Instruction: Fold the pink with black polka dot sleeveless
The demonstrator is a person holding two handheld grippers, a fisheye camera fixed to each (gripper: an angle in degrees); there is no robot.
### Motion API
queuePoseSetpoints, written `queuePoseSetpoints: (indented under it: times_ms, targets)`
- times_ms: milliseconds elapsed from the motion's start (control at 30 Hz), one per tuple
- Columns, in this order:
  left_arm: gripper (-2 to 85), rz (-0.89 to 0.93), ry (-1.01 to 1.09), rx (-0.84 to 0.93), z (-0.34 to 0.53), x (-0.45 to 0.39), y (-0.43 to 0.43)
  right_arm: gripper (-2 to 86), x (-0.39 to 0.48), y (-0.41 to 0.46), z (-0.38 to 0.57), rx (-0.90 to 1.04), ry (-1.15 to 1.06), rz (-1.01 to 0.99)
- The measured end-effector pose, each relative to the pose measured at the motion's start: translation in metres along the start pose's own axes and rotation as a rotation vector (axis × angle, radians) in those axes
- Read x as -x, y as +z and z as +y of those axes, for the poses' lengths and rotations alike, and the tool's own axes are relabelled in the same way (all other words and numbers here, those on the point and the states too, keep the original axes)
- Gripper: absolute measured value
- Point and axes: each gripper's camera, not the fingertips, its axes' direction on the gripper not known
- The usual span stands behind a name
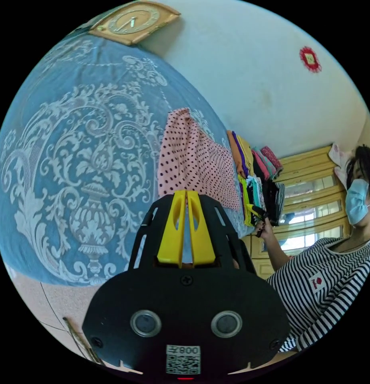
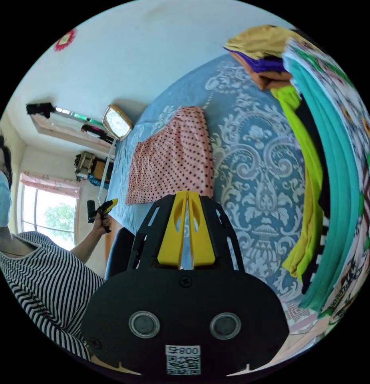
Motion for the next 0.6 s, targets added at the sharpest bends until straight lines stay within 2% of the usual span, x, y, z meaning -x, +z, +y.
queuePoseSetpoints:
  times_ms: [200,267,367,600]
  targets:
    - [0.3,-0.119,0.032,0.147,-0.008,-0.016,0.039,0.3,0.017,0.076,-0.011,0.216,-0.073,0.21]
    - [0.5,-0.065,-0.021,0.116,-0.006,-0.013,0.031,0.4,0.014,0.071,-0.01,0.18,-0.044,0.163]
    - [0.9,-0.082,-0.004,0.084,-0.001,-0.027,0.014,0.9,0.015,0.056,-0.002,0.131,-0.027,0.15]
    - [3.9,-0.055,0.163,0.131,-0.001,-0.095,0.006,6.1,0.008,0.037,0.012,0.06,0.032,0.258]
